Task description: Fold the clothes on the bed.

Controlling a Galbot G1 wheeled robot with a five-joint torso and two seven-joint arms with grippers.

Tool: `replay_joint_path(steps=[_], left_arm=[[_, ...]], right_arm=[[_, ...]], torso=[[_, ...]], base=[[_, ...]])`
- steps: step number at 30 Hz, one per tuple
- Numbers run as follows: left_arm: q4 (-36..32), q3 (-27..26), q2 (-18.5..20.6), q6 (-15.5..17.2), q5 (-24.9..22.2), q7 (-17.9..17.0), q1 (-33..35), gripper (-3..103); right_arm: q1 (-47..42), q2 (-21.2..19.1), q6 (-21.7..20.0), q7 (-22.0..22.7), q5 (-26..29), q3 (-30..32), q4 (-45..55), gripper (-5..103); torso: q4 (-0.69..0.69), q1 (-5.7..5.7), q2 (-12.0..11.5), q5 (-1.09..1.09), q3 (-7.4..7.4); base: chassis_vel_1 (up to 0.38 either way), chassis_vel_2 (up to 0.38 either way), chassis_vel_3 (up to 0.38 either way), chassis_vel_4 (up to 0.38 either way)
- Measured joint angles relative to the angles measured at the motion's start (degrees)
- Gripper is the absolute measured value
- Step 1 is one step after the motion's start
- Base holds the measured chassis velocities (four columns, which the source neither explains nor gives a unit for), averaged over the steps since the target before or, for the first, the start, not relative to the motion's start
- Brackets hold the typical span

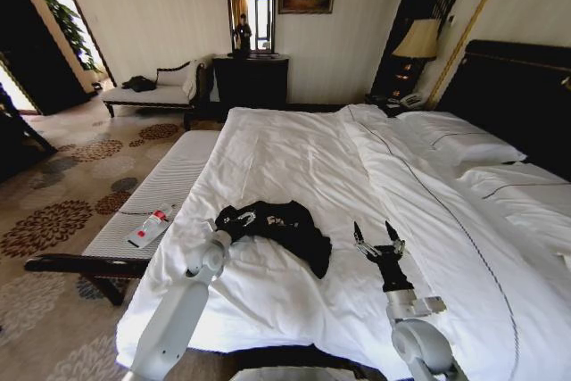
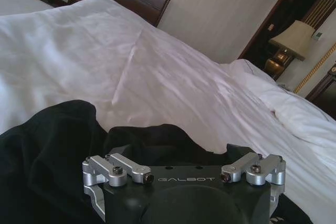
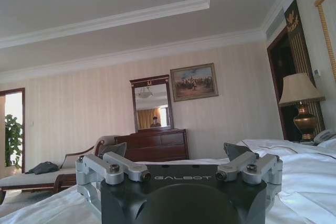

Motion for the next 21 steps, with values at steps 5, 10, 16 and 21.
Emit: replay_joint_path(steps=[5,10,16,21], left_arm=[[-2.8,-2.8,1.0,-0.1,-0.4,-0.3,2.0,100],[-4.1,-4.9,1.3,-0.2,-1.4,-0.5,3.3,100],[-3.1,-5.1,0.3,-0.3,-1.3,-0.4,3.5,100],[-2.3,-4.5,0.0,-0.4,-1.1,-0.4,3.4,100]], right_arm=[[0.6,0.1,0.1,0.0,-0.1,-0.5,-0.5,100],[0.7,0.5,0.2,0.0,-0.7,-1.5,-0.8,100],[0.3,0.7,0.4,-0.1,-1.5,-2.1,-0.7,100],[0.2,0.6,0.4,-0.1,-1.5,-1.9,-0.5,100]], torso=[[0.02,-0.01,0.0,-0.01,0.0],[0.01,-0.01,0.0,-0.02,0.0],[0.0,-0.01,0.0,-0.02,0.0],[0.0,-0.01,0.0,-0.02,0.0]], base=[[0.0,0.0,0.0,0.0],[0.0,0.0,0.0,0.0],[0.0,0.0,0.0,0.0],[0.0,0.0,0.0,0.0]])
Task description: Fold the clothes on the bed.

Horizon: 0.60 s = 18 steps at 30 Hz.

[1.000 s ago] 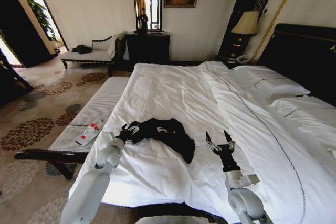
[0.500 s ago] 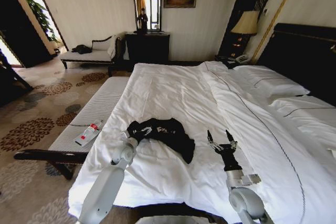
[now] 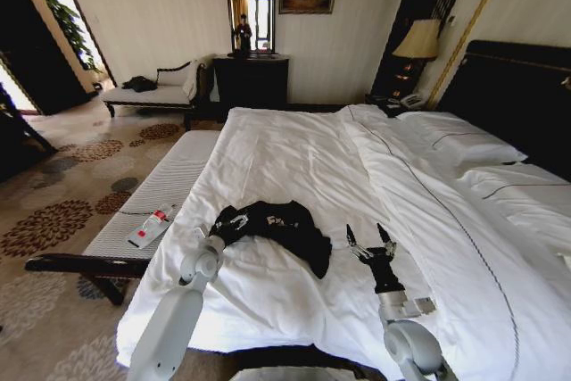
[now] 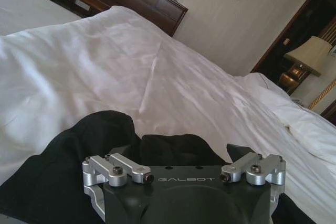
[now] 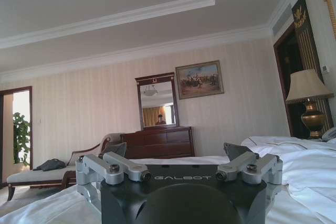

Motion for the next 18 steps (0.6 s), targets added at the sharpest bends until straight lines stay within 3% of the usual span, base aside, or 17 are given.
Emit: replay_joint_path(steps=[11,15,17,18], left_arm=[[1.6,1.0,-1.0,0.0,0.0,-1.0,-0.7,102],[2.7,1.4,-1.8,0.0,0.0,-1.3,-1.9,88],[3.0,1.4,-2.0,0.0,0.0,-1.4,-2.2,88],[3.2,1.4,-2.0,0.0,-0.1,-1.6,-2.5,83]], right_arm=[[0.1,0.1,0.2,0.0,-0.1,-0.3,-0.4,100],[0.2,0.1,0.3,-0.1,-0.2,-0.4,-0.5,100],[0.2,0.1,0.3,-0.1,-0.2,-0.4,-0.5,100],[0.2,0.1,0.3,-0.1,-0.2,-0.4,-0.5,100]], torso=[[0.01,0.0,0.0,0.0,0.0],[0.0,0.0,0.0,0.0,0.0],[0.0,0.0,0.0,0.0,0.0],[0.0,0.0,0.0,0.0,0.0]], base=[[0.0,0.0,0.0,0.0],[0.0,0.0,0.0,0.0],[0.0,0.0,0.0,0.0],[0.0,0.0,0.0,0.0]])
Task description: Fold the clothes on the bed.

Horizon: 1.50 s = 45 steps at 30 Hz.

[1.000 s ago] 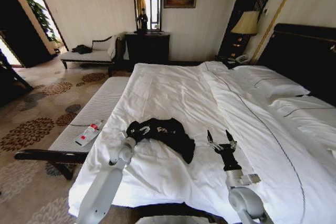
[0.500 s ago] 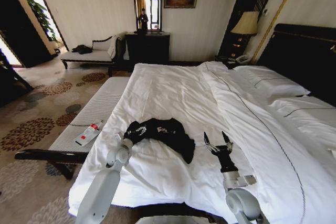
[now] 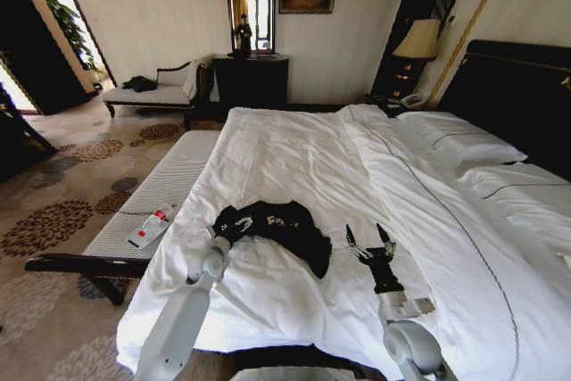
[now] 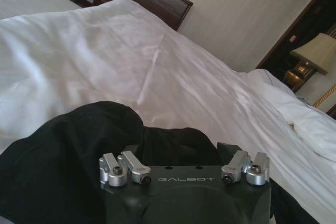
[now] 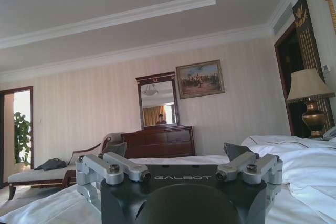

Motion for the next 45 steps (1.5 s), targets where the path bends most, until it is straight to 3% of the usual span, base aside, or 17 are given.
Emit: replay_joint_path(steps=[3,5,6,7,8,11,16,18,22,32,42,45], left_arm=[[0.3,0.0,0.2,0.2,-0.5,-0.4,-0.7,66],[0.3,0.0,0.4,0.2,-0.7,-0.4,-0.8,66],[0.1,0.0,0.7,0.4,-0.8,-0.5,-0.7,55],[-0.2,0.0,0.9,0.5,-0.8,-0.5,-0.5,55],[-0.5,-0.1,1.1,0.6,-0.8,-0.5,-0.2,47],[-1.1,-0.4,1.6,0.8,-0.8,-0.5,0.6,50],[-2.6,-2.9,2.8,1.1,-1.6,-0.5,1.5,78],[-2.6,-3.3,3.0,1.1,-1.7,-0.5,1.4,78],[-1.2,-5.4,3.1,1.1,-1.7,-0.7,1.1,97],[-4.0,-9.9,3.4,2.1,-2.7,-2.3,6.1,102],[-2.2,-10.4,3.2,2.2,-1.0,-2.4,6.6,97],[-1.7,-10.3,3.1,2.1,-0.6,-2.4,6.3,88]], right_arm=[[0.0,0.0,0.0,0.0,0.0,0.1,-0.2,100],[0.1,0.0,0.0,0.0,0.0,0.1,-0.3,100],[0.1,0.1,0.1,0.0,0.0,0.2,-0.3,100],[0.1,0.1,0.1,0.0,0.0,0.2,-0.4,100],[0.2,0.2,0.1,0.0,0.0,0.2,-0.4,100],[0.3,0.3,0.1,0.0,-0.1,0.1,-0.5,100],[0.4,0.6,0.1,0.0,-0.7,-0.5,-0.9,100],[0.4,0.7,0.1,0.0,-0.8,-0.6,-0.9,100],[0.3,0.9,0.2,0.0,-1.1,-0.9,-0.9,100],[0.0,0.9,0.5,0.0,-1.2,-0.7,-0.6,100],[-0.1,1.2,0.7,-0.1,-1.6,-1.3,-0.3,100],[-0.2,1.2,0.7,-0.1,-1.6,-1.3,-0.2,100]], torso=[[0.0,0.0,0.0,0.0,0.0],[0.0,0.0,0.0,0.0,0.0],[0.01,0.0,0.0,0.0,0.0],[0.0,0.0,0.0,0.0,0.0],[0.0,0.0,0.0,0.0,0.0],[0.01,0.0,0.0,0.0,0.0],[0.0,0.0,0.0,0.0,0.0],[0.01,0.0,0.0,-0.01,0.0],[0.0,0.0,0.0,-0.01,0.01],[0.02,0.0,0.0,-0.01,0.0],[0.0,0.0,0.0,0.0,0.0],[0.0,0.0,0.0,0.0,0.0]], base=[[0.0,0.0,0.0,0.0],[0.0,0.0,0.0,0.0],[0.0,0.0,0.0,0.0],[0.0,0.0,0.0,0.0],[0.0,0.0,0.0,0.0],[0.0,0.0,0.0,0.0],[0.0,0.0,0.0,0.0],[0.0,0.0,0.0,0.0],[0.0,0.0,0.0,0.0],[0.0,0.0,0.0,0.0],[0.0,0.0,0.0,0.0],[0.0,0.0,0.0,0.0]])
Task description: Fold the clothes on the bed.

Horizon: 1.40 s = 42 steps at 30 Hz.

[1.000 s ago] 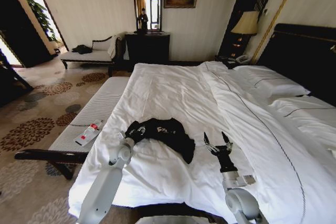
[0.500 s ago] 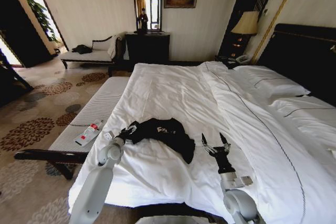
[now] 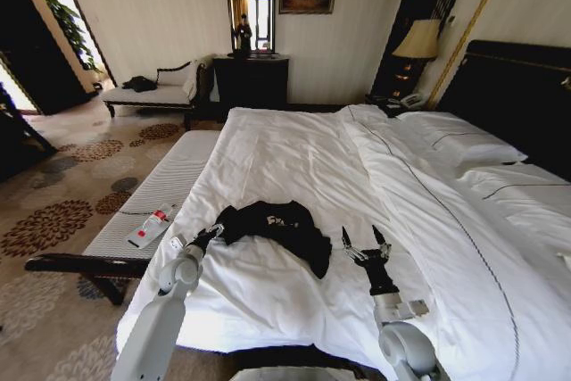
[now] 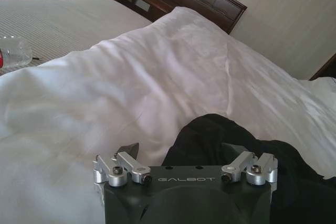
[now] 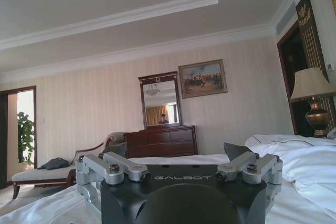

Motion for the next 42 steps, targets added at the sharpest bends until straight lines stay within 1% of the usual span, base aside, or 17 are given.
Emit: replay_joint_path(steps=[2,3,4,6,7,8,9,13,16,19,21,24,30,34,35,38,42], left_arm=[[0.4,0.1,-0.2,-0.1,0.4,0.0,-0.2,83],[0.5,0.1,-0.3,-0.2,0.7,0.1,-0.2,77],[0.5,0.1,-0.3,-0.2,0.7,0.1,-0.2,77],[0.9,0.4,-0.6,-0.3,1.4,0.2,-0.4,66],[1.0,0.4,-0.7,-0.4,1.6,0.2,-0.4,66],[1.1,0.5,-0.8,-0.5,1.7,0.2,-0.5,60],[1.1,0.5,-0.8,-0.5,1.7,0.2,-0.5,60],[1.0,0.6,-1.0,-0.6,1.7,0.1,-0.7,39],[1.2,0.6,-0.9,-0.7,1.7,0.0,-0.8,34],[1.7,1.0,-1.1,-0.9,1.8,-0.2,-1.2,18],[1.7,1.0,-1.2,-0.9,1.9,-0.3,-1.3,18],[1.7,1.2,-1.7,-0.9,2.2,-0.4,-1.3,3],[0.6,1.1,-1.6,-0.9,2.3,-0.9,-0.2,2],[-5.4,0.1,-0.5,-0.8,2.0,-2.0,4.4,2],[-5.4,0.1,-0.5,-0.8,2.0,-2.0,4.4,2],[-10.0,-0.8,0.7,-1.2,3.2,-2.3,10.3,2],[-11.3,-1.1,1.1,-1.8,4.0,-2.7,13.6,2]], right_arm=[[-0.1,-0.1,0.1,0.0,0.0,0.2,0.0,100],[-0.2,-0.1,0.2,0.0,0.0,0.3,0.0,100],[-0.2,-0.1,0.2,0.0,0.0,0.3,0.0,100],[-0.3,-0.1,0.3,0.0,0.0,0.4,0.0,100],[-0.3,-0.1,0.3,0.0,0.0,0.3,0.0,100],[-0.3,0.0,0.3,-0.1,0.0,0.3,0.0,100],[-0.3,0.0,0.3,-0.1,0.0,0.3,0.0,100],[-0.3,0.2,0.4,-0.1,-0.3,0.0,-0.1,100],[-0.4,0.2,0.4,-0.1,-0.3,0.0,-0.2,100],[-0.4,0.3,0.4,-0.1,-0.4,-0.1,-0.2,100],[-0.4,0.3,0.4,-0.1,-0.5,-0.1,-0.3,100],[-0.5,0.4,0.4,-0.1,-0.6,-0.2,-0.4,100],[-0.5,0.4,0.4,-0.1,-0.6,-0.2,-0.4,100],[-0.4,0.5,0.7,0.0,-0.6,-0.1,-0.5,100],[-0.4,0.5,0.7,0.0,-0.6,-0.1,-0.5,100],[-0.4,0.6,0.9,0.0,-0.5,-0.1,-0.7,100],[-0.1,0.7,0.9,0.0,-0.5,-0.1,-0.8,100]], torso=[[0.0,0.0,0.0,0.0,0.0],[0.0,0.0,0.0,0.0,0.0],[0.0,0.0,0.0,0.0,0.0],[0.01,0.0,0.0,0.0,0.0],[0.01,0.0,0.0,0.0,0.0],[0.0,0.0,0.0,0.0,0.0],[0.0,0.0,0.0,0.0,0.0],[0.01,0.0,0.0,0.0,0.0],[0.01,0.0,0.0,0.0,0.0],[0.01,0.0,0.0,0.0,0.0],[0.01,0.0,0.0,0.0,0.0],[0.0,0.0,0.0,0.0,0.0],[0.0,0.0,0.0,0.0,0.0],[0.0,0.0,0.0,0.01,0.0],[0.0,0.0,0.0,0.01,0.0],[0.01,0.0,0.0,0.0,-0.01],[0.02,0.0,0.0,0.0,0.0]], base=[[0.0,0.0,0.0,0.0],[0.0,0.0,0.0,0.0],[0.0,0.0,0.0,0.0],[0.0,0.0,0.0,0.0],[0.0,0.0,0.0,0.0],[0.0,0.0,0.0,0.0],[0.0,0.0,0.0,0.0],[0.0,0.0,0.0,0.0],[0.0,0.0,0.0,0.0],[0.0,0.0,0.0,0.0],[0.0,0.0,0.0,0.0],[0.0,0.0,0.0,0.0],[0.0,0.0,0.0,0.0],[0.0,0.0,0.0,0.0],[0.0,0.0,0.0,0.0],[0.0,0.0,0.0,0.0],[0.0,0.0,0.0,0.0]])
